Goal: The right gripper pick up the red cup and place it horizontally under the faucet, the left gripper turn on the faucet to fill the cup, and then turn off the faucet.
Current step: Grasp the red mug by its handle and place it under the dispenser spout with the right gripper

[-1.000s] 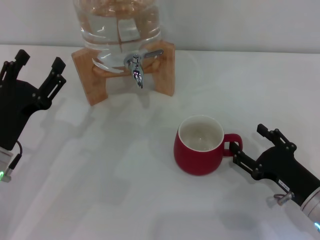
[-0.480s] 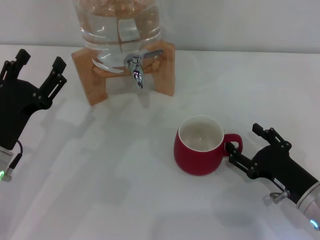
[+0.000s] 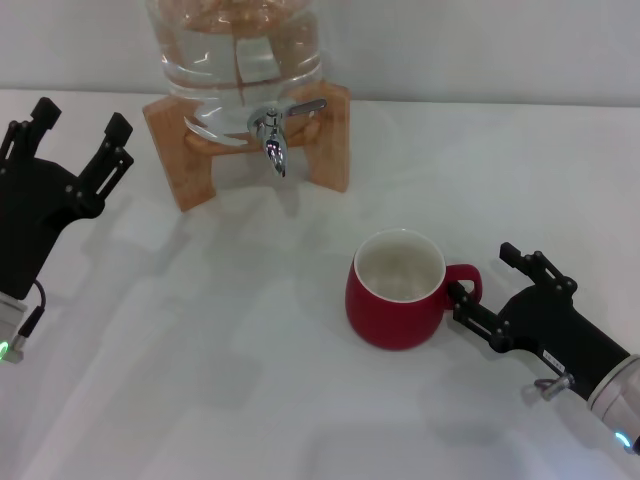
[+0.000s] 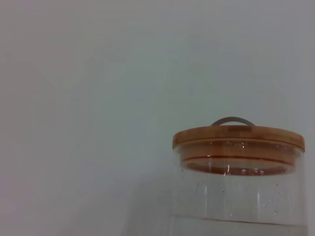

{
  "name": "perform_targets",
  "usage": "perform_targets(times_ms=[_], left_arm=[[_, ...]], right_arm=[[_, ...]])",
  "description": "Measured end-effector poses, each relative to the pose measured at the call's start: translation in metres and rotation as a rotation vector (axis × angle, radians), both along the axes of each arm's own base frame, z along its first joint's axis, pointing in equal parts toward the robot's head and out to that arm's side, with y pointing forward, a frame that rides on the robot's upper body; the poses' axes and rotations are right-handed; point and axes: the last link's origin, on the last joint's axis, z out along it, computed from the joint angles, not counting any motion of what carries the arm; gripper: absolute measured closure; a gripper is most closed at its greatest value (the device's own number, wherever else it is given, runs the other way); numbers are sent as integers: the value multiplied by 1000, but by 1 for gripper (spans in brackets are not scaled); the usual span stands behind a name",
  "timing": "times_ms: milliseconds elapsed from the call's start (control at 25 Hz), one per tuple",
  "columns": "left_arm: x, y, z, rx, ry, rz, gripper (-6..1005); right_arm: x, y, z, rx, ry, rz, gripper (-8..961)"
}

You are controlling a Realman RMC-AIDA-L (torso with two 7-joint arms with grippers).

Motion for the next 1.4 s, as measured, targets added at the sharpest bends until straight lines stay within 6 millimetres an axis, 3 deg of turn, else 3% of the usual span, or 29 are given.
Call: perform_targets(times_ms=[1400], left_arm=[[2,3,0,0,0,-6,124]], right_arm=[[1,10,6,41,22,-47,131]])
